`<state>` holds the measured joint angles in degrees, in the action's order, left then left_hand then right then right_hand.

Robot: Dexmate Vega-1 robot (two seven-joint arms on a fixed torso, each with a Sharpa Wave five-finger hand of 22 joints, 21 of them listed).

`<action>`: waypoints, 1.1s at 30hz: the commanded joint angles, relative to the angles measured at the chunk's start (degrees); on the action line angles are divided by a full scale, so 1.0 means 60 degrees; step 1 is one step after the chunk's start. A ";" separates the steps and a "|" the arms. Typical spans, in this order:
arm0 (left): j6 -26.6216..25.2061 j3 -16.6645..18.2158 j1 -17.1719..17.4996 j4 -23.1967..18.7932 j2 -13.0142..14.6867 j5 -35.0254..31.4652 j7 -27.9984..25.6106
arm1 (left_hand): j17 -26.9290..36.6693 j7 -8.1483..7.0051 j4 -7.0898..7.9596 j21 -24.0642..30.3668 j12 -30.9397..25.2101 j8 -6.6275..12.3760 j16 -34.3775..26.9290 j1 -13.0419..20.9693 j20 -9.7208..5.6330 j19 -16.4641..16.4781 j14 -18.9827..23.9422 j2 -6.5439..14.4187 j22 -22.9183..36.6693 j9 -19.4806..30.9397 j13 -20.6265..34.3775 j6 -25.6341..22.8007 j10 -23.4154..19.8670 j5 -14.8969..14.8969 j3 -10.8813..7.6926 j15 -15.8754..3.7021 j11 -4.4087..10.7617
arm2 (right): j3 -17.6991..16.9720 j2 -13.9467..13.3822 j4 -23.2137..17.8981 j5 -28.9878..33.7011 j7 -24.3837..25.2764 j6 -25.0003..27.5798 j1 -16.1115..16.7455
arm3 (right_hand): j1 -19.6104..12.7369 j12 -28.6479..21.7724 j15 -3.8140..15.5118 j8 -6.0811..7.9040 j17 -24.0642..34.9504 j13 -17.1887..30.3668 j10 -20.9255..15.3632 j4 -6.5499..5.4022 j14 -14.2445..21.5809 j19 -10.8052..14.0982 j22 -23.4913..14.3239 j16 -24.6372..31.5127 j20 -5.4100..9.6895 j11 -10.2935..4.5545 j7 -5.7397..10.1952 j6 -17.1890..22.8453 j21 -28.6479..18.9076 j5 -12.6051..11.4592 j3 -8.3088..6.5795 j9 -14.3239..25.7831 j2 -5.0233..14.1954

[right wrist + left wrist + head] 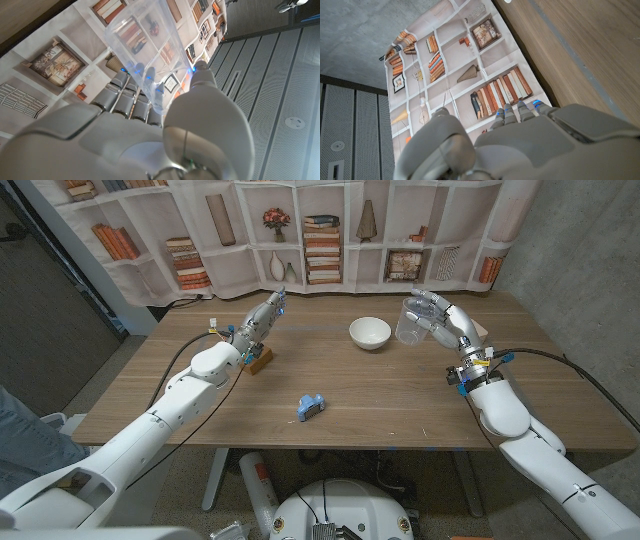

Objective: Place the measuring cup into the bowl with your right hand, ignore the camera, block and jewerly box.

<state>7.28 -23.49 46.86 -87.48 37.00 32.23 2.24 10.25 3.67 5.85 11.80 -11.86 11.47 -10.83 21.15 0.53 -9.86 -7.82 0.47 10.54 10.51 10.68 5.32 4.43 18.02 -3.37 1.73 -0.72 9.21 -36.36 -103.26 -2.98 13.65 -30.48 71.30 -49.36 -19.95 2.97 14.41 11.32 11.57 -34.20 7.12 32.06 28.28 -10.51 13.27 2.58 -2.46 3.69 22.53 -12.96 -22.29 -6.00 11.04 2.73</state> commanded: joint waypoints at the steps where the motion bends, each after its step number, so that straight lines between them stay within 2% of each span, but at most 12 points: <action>1: 0.0177 0.0101 0.0115 -0.0040 -0.0009 0.0051 -0.0052 | 0.0043 -0.0009 0.0006 0.0006 0.0015 -0.0020 0.0003 0.0035 -0.0057 -0.0224 0.0046 0.0105 0.0011 0.0038 0.0022 -0.0020 -0.0030 -0.0009 0.0053 0.0007 -0.0019 | 0.0202 -0.0093 0.0116 -0.0086 -0.0035 0.0144 -0.0423 | -0.0040 0.0023 0.0972 -0.0033 0.0022 0.0020 -0.0340 0.0025 0.0121 0.0105 -0.0048 -0.0056 0.0603 -0.0256 0.0027 0.0098 -0.0021 0.0050 -0.0018 0.0038 0.0045; 33: 0.0098 0.0193 0.0436 -0.0609 0.0200 -0.0011 -0.0267 | 0.0043 0.0004 -0.0002 -0.0009 0.0019 -0.0025 0.0008 0.0070 -0.0128 -0.0271 0.0043 0.0147 0.0011 0.0038 0.0022 -0.0018 -0.0032 -0.0018 0.0107 0.0018 -0.0013 | 0.0806 -0.0060 0.0545 -0.0135 -0.0118 0.0232 -0.1348 | -0.0083 0.0040 0.1025 -0.0055 0.0031 0.0042 -0.0459 0.0015 0.0242 0.0195 -0.0052 -0.0076 0.0635 -0.0283 0.0066 0.0259 -0.0013 0.0159 -0.0017 0.0042 0.0088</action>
<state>8.41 -22.56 48.66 -89.71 37.62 32.36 1.22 10.25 3.67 5.62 11.80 -11.86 11.47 -10.83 21.54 0.08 -9.86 -7.83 0.86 10.53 10.51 10.68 5.32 4.43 18.02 -3.14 1.73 -0.72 12.83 -36.81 -100.80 -3.47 13.32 -29.65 64.96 -49.36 -19.94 3.08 14.19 11.32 11.57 -34.62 7.19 32.77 28.93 -10.51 12.88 2.56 -2.05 4.10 23.55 -12.96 -21.57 -5.92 11.04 2.73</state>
